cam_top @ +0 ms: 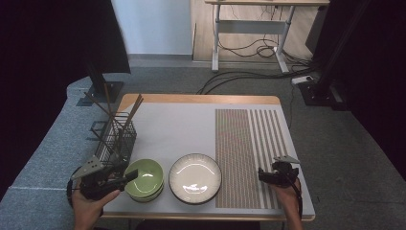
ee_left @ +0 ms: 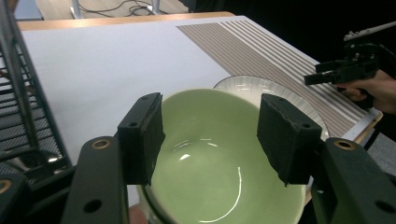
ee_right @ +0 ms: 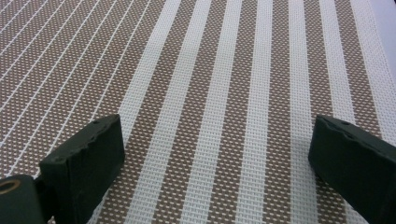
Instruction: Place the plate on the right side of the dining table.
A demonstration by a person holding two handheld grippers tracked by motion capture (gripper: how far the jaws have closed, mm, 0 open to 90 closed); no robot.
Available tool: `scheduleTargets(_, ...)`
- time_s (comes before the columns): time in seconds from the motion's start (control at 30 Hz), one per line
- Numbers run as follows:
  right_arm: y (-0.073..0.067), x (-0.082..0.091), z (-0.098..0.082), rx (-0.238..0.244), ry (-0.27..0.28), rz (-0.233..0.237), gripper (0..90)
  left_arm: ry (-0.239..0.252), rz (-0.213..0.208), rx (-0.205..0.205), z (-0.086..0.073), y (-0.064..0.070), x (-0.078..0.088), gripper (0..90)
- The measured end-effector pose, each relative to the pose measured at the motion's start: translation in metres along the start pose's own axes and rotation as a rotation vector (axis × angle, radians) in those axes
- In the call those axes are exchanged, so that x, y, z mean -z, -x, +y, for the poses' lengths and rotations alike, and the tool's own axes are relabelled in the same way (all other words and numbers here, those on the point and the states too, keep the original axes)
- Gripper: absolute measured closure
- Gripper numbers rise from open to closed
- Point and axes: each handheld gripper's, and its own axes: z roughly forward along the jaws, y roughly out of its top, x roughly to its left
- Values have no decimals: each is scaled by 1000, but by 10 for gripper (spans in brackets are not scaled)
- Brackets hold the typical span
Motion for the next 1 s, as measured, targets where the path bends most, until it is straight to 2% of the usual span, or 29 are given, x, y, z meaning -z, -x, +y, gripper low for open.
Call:
scheduleTargets(0.17,0,0,0,-1,1,0,39,2,3,1,-2,-1,1,407)
scheduleTargets(0.27,0,0,1,-1,6,2,65,-2,-8,-5,-2,3,0,403)
scheduleTargets(0.3,0,1,1,-1,13,-2,105,2,-12,-7,-1,4,0,400)
scheduleTargets(0.33,0,1,1,-1,13,-2,105,7,-16,-10,0,6,-1,400)
scheduleTargets(0.37,0,2,0,1,25,-3,143,8,-26,-13,1,9,-1,398)
scheduleTargets(0.47,-4,3,0,0,35,-11,144,6,-50,-20,2,16,-3,392)
scheduleTargets(0.6,-9,2,1,1,47,10,144,-1,-56,-21,3,22,-4,398)
scheduleTargets(0.63,-13,1,2,13,44,21,143,-1,-68,-29,4,28,-4,398)
scheduleTargets(0.87,-20,-4,9,19,67,17,145,-12,-87,-42,3,43,-9,393)
scheduleTargets(1.0,-23,-2,10,26,65,46,148,-16,-105,-47,3,51,-13,392)
